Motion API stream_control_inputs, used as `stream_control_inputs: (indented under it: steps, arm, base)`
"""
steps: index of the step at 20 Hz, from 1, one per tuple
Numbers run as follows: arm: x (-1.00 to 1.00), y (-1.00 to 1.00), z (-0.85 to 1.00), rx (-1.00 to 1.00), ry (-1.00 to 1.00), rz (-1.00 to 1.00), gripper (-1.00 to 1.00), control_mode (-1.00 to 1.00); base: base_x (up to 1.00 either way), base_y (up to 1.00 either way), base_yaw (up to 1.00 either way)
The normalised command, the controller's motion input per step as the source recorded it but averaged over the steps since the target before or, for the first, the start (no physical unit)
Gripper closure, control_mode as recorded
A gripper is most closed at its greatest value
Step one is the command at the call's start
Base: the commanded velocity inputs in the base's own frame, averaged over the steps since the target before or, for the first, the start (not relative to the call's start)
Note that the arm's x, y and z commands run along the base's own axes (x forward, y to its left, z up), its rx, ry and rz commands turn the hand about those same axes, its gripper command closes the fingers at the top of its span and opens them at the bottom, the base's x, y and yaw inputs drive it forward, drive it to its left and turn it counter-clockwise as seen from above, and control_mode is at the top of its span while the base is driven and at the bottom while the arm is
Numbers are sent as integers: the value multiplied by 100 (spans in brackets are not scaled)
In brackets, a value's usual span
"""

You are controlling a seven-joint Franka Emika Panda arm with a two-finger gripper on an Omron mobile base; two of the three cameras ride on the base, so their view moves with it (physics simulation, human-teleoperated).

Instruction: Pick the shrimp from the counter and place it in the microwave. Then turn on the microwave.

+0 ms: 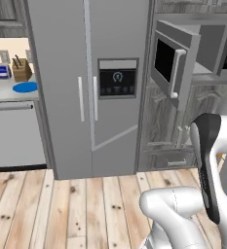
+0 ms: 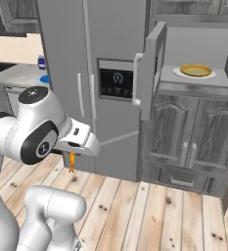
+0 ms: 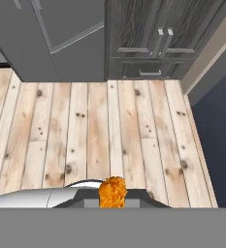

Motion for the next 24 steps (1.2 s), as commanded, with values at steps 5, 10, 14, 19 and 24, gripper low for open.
stream_control_inputs:
  steps: [5,10,14,19,24]
  arm:
    - [0,0,0,0,0,0,100,100]
    - [0,0,0,0,0,0,100,100]
    - [0,0,0,0,0,0,100,100]
    - [0,0,0,0,0,0,100,100]
    - [0,0,0,0,0,0,100,100]
  base:
    - [-11,-54,4]
    - [-6,-54,4]
    - [-4,-56,5]
    - [0,-57,4]
    - [3,-57,6]
